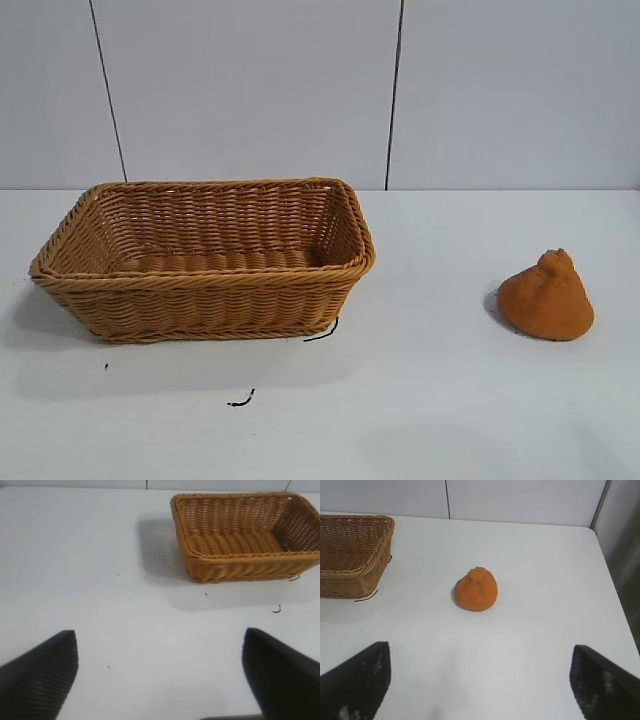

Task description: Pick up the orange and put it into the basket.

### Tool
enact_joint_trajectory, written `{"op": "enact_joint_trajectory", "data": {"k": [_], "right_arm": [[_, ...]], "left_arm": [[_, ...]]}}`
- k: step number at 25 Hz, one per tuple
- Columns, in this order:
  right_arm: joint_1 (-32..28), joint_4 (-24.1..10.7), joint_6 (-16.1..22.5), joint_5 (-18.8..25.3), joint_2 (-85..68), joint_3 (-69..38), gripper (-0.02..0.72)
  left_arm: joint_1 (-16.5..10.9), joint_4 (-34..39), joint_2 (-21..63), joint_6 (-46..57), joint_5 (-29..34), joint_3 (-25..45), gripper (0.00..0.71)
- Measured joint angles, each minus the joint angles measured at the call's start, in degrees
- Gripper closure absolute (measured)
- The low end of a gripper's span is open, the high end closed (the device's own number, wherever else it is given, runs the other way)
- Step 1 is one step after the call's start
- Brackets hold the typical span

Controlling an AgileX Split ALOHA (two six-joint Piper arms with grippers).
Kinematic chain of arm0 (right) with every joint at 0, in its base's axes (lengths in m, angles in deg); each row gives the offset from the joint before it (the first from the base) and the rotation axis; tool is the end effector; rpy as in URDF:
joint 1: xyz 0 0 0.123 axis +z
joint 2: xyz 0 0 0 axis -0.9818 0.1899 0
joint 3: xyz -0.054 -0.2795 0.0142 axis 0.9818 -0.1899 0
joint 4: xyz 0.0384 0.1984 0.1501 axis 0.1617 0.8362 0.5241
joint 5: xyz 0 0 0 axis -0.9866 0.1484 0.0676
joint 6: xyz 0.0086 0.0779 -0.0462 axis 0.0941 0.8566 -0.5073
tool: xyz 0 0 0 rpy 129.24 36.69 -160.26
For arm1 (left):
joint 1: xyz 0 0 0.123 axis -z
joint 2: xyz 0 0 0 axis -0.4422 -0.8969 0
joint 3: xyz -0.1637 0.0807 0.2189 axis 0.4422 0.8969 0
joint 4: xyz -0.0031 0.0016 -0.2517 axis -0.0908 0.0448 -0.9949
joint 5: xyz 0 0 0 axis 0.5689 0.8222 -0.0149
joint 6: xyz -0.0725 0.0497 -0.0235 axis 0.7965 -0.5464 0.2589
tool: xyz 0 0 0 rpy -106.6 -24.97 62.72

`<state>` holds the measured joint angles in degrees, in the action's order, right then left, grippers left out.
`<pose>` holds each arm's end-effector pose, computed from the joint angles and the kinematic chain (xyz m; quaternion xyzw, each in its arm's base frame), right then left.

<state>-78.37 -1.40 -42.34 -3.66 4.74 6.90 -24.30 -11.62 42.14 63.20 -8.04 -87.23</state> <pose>-0.0038 0.0041 0.2801 -0.0110 0.8421 0.0273 0.5384 -0.0050 -0.0042 0.2777 0.0156 0.8551 -0.0361 0.5169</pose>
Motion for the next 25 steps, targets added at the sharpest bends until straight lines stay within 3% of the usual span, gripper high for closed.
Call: {"op": "enact_joint_trajectory", "data": {"k": [10,14,25], "right_arm": [[0.00,0.00,0.73,-0.11,6.62,2.66,0.008],[0.00,0.00,2.60,-1.04,20.36,7.44,0.008],[0.00,0.25,2.77,-1.43,64.70,27.79,0.008]], "left_arm": [[0.00,0.00,0.00,0.00,0.07,0.00,0.071],[0.00,0.00,0.00,0.00,0.07,0.00,0.071],[0.00,0.00,0.00,0.00,0.07,0.00,0.071]]}}
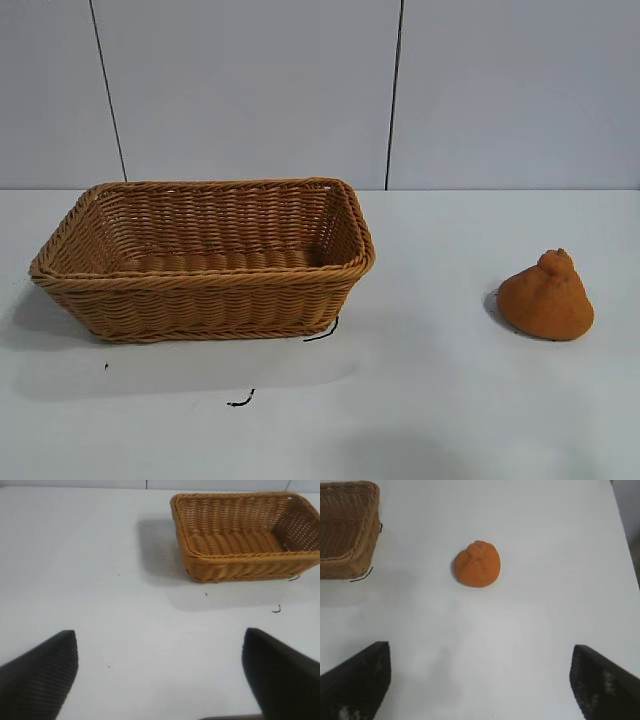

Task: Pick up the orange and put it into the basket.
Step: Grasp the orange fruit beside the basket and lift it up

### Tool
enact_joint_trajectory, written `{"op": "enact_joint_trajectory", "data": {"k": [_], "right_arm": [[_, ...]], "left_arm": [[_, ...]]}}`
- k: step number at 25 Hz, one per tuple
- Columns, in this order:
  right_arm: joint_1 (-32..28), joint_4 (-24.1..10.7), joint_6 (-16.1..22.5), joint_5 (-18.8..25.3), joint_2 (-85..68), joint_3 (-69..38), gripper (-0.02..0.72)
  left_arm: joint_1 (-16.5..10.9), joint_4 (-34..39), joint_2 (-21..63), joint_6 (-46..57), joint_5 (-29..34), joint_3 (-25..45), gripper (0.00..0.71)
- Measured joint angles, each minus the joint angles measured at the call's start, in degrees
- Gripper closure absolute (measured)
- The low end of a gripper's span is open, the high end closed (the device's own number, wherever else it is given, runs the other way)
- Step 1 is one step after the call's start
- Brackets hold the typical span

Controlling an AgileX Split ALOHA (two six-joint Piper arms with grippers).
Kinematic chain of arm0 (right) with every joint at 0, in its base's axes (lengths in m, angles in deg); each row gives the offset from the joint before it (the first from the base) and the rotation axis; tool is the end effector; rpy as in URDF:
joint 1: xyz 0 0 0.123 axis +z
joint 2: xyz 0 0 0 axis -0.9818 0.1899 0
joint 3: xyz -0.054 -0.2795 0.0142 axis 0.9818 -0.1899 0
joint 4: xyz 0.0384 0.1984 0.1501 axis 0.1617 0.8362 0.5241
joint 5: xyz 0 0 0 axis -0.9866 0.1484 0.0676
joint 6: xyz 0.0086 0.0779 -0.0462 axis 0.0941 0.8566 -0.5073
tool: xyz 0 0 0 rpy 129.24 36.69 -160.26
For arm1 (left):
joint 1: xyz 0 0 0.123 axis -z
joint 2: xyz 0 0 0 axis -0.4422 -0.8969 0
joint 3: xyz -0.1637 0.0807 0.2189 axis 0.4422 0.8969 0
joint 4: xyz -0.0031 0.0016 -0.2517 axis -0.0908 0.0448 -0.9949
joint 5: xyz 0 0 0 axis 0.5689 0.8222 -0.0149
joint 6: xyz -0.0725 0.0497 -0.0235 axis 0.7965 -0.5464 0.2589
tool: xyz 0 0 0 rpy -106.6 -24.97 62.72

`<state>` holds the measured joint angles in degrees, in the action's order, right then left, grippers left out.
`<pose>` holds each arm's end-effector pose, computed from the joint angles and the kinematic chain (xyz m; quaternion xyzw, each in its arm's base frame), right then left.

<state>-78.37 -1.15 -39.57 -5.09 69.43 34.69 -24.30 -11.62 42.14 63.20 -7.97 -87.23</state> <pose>0.2099 0.0069 0.3238 0.0206 0.9660 0.0343 0.2555 -0.0051 -0.0042 0.2776 0.0156 0.8554 -0.0361 0.5164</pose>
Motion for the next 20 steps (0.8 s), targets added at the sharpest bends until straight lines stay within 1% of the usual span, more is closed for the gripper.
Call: {"op": "enact_joint_trajectory", "data": {"k": [4,10,16,20], "right_arm": [[0.00,0.64,-0.07,-0.10,13.84,8.60,0.008],[0.00,2.76,-2.03,-0.38,29.63,18.82,0.008],[0.00,3.23,-3.77,-1.00,39.28,20.80,0.008],[0.00,3.44,-4.10,-3.84,45.04,20.80,0.008]], "left_arm": [[0.00,0.00,0.00,0.00,0.00,0.00,0.071],[0.00,0.00,0.00,0.00,0.00,0.00,0.071],[0.00,0.00,0.00,0.00,0.00,0.00,0.071],[0.00,0.00,0.00,0.00,0.00,0.00,0.071]]}}
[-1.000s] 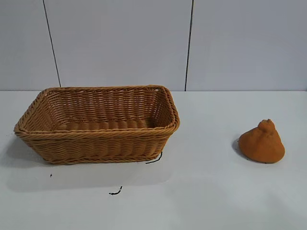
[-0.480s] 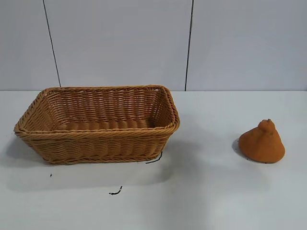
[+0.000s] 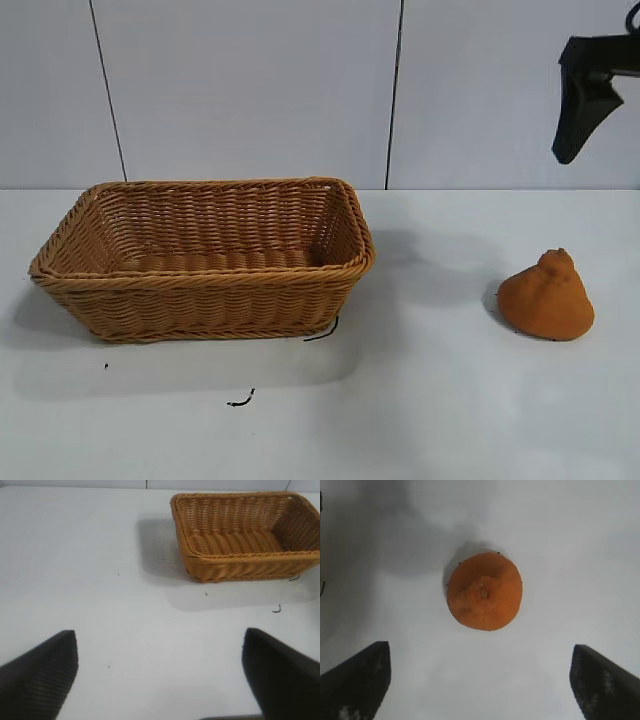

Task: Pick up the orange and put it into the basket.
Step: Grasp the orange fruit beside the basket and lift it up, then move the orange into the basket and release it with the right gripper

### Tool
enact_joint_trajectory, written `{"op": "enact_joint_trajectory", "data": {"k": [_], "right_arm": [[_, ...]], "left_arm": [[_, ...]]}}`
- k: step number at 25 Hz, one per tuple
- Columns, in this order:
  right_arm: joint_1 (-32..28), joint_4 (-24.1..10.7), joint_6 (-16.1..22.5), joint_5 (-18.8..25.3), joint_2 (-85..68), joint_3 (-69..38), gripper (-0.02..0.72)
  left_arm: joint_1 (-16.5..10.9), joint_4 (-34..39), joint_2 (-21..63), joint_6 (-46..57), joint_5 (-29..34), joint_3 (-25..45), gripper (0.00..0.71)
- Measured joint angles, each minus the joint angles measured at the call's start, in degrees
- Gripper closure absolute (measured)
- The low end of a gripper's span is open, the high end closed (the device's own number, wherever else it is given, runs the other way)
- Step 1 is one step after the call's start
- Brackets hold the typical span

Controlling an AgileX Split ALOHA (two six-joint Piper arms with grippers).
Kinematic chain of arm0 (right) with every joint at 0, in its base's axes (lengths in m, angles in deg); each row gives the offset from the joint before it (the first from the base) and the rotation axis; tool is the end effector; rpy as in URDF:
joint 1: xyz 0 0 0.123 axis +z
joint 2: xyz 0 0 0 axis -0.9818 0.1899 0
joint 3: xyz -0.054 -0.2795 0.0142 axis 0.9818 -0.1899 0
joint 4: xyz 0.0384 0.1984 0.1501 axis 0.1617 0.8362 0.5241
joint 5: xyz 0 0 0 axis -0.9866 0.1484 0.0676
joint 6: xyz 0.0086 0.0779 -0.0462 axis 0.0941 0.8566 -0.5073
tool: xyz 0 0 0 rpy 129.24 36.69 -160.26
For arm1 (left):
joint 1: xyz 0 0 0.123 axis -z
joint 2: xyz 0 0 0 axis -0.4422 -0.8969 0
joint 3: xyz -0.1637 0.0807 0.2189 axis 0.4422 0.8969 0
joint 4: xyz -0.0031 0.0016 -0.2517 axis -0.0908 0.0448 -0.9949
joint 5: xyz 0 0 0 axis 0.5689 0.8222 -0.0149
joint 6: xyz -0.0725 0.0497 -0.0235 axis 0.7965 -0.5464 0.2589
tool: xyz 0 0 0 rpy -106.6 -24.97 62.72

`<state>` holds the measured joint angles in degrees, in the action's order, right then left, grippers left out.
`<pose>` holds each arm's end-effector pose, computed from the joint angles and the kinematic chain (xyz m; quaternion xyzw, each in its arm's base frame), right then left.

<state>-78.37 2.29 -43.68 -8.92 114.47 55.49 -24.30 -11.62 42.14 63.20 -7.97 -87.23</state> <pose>0.3784 0.0131 0.1911 0.0077 0.9954 0.0496 0.0815 -0.0051 -0.0042 0.2776 0.0156 0.8554 -0.0361 0.5164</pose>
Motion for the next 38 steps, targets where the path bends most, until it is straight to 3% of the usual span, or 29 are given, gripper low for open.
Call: {"op": "enact_joint_trajectory", "data": {"k": [8,13,15,20,22,31,34,38], "right_arm": [[0.00,2.98,-1.72,-7.86,9.33,0.06,0.008],[0.00,3.15,-1.71,-8.40,11.97,0.06,0.019],[0.00,3.15,-1.71,-8.40,12.03,0.06,0.095],[0.00,3.15,-1.65,-8.01,11.18,0.12,0.457],[0.00,3.15,-1.54,-7.38,9.27,0.12,0.518],[0.00,2.71,-1.49,-2.44,0.76,6.82,0.545],[0.33,2.49,-1.07,2.02,0.09,14.38,0.546],[2.62,2.32,-0.68,3.49,0.09,19.88,0.546]], "left_arm": [[0.00,0.00,0.00,0.00,0.00,0.00,0.071],[0.00,0.00,0.00,0.00,0.00,0.00,0.071],[0.00,0.00,0.00,0.00,0.00,0.00,0.071],[0.00,0.00,0.00,0.00,0.00,0.00,0.071],[0.00,0.00,0.00,0.00,0.00,0.00,0.071],[0.00,0.00,0.00,0.00,-0.06,0.00,0.071],[0.00,0.00,0.00,0.00,-0.06,0.00,0.071],[0.00,0.00,0.00,0.00,-0.06,0.00,0.071]]}}
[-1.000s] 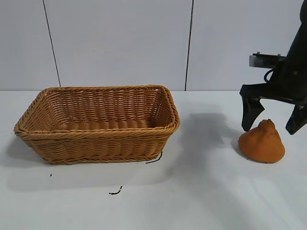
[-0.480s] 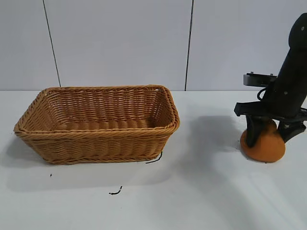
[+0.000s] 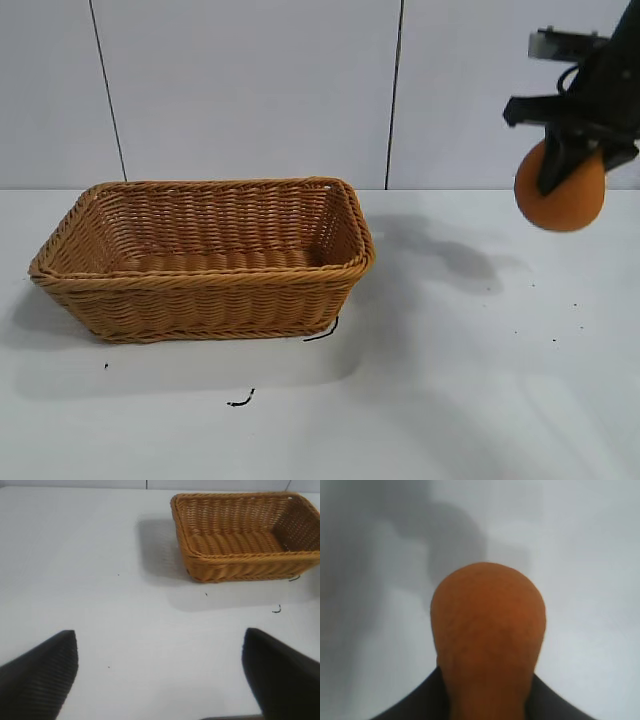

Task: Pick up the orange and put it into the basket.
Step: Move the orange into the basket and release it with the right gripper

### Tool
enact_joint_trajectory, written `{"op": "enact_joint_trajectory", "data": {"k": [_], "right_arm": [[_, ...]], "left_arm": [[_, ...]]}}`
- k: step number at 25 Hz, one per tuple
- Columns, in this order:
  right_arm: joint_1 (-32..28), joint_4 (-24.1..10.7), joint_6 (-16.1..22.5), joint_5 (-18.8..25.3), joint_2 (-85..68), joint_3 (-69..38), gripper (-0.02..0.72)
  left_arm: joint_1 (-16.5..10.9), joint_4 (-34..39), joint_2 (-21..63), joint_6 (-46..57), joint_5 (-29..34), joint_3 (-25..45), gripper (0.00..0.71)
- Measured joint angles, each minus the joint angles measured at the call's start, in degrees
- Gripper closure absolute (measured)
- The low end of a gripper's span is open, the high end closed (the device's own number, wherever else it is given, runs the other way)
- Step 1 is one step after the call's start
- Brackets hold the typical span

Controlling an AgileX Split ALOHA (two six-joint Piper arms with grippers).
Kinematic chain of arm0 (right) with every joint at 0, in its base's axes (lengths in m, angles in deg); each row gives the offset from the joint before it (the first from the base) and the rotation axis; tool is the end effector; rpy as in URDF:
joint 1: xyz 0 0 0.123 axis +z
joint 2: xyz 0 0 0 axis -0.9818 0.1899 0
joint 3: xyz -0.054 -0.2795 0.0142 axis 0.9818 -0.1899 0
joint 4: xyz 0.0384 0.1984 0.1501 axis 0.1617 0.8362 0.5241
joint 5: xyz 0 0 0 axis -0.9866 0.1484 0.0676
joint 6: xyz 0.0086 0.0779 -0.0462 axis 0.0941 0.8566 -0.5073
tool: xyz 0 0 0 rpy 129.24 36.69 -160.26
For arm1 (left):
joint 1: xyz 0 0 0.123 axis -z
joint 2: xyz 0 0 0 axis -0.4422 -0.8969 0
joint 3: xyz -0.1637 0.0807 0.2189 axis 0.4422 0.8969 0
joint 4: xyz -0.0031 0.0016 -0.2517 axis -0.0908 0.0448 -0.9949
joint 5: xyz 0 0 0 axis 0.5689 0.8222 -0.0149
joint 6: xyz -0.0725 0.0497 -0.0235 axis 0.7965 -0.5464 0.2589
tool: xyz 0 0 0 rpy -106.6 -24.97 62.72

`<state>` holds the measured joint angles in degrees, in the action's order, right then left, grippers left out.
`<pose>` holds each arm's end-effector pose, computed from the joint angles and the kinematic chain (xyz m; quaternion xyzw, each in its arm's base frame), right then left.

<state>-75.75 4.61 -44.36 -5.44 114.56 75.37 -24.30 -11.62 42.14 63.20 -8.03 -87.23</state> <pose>0.4207 0.0363 0.2835 -0.0235 0.9721 0.0760 0.2206 -0.0051 -0.0042 0.2776 0.0156 0.8552 -0.0361 0.5169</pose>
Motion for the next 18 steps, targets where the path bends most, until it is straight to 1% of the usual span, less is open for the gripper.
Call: {"op": "enact_joint_trajectory", "data": {"k": [4,9,13,16,17,18], "right_arm": [[4.12,-0.06,0.78,-0.27,0.00,3.07,0.546],[11.15,-0.25,1.26,-1.58,0.94,4.20,0.546],[17.80,-0.25,1.54,-3.31,3.77,4.73,0.546],[22.57,-0.17,2.08,-5.55,6.66,5.84,0.546],[22.57,-0.17,2.08,-5.55,6.66,5.84,0.546],[25.27,-0.06,2.34,-7.03,8.84,7.03,0.546]], "left_arm": [[0.00,0.00,0.00,0.00,0.00,0.00,0.071],[0.00,0.00,0.00,0.00,0.00,0.00,0.071],[0.00,0.00,0.00,0.00,0.00,0.00,0.071],[0.00,0.00,0.00,0.00,0.00,0.00,0.071],[0.00,0.00,0.00,0.00,0.00,0.00,0.071],[0.00,0.00,0.00,0.00,0.00,0.00,0.071]]}}
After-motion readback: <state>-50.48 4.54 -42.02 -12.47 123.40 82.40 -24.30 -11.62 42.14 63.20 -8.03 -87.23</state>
